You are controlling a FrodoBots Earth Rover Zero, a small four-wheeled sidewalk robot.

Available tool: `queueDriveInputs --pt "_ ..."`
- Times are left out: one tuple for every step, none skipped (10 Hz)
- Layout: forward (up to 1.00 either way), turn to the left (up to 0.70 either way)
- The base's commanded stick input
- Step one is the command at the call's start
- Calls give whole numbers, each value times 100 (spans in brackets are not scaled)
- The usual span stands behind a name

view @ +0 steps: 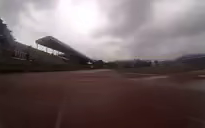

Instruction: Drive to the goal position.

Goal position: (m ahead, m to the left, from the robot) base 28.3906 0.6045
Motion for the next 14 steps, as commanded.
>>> queueDriveInputs --pt "50 0" --pt "50 0" --pt "50 0" --pt "50 0" --pt "50 0" --pt "50 0" --pt "50 0" --pt "50 0" --pt "50 0" --pt "50 0" --pt "50 0" --pt "50 0" --pt "50 0" --pt "50 0"
